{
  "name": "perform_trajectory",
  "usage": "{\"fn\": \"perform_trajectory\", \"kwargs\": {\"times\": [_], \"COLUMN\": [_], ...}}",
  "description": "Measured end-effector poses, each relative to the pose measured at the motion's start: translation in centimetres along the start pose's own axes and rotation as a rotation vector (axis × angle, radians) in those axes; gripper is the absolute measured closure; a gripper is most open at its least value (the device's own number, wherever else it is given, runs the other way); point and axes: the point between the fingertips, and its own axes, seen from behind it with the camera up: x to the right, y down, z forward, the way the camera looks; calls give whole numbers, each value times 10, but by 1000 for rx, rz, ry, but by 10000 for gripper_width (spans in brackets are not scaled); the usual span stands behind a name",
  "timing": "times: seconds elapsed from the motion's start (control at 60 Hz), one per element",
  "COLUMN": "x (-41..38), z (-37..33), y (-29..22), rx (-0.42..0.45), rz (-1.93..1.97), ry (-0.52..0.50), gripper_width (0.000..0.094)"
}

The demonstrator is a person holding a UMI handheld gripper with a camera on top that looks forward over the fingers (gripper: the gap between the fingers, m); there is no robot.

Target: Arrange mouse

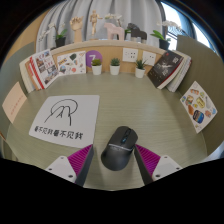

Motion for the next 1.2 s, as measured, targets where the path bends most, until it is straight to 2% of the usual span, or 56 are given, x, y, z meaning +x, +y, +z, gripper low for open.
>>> {"fn": "perform_trajectory", "kwargs": {"times": [0.1,0.3,0.35,0.4,0.65,0.75,1.0,1.117,1.2], "x": [-7,-13,-13,-13,-13,-10,-36,-73,-103], "z": [12,24,26,29,21,2,-59,-64,-47], "y": [-12,-21,-22,-23,-22,-62,-220,-263,-267], "rx": [-9,-36,-44,-54,-171,-107,143,197,179], "rz": [-19,-23,-13,-3,-16,-10,-3,-1,2], "ry": [-6,-39,-46,-54,-60,-42,-29,-56,-71], "gripper_width": [160,321,377,480,566,563,565,565,567]}}
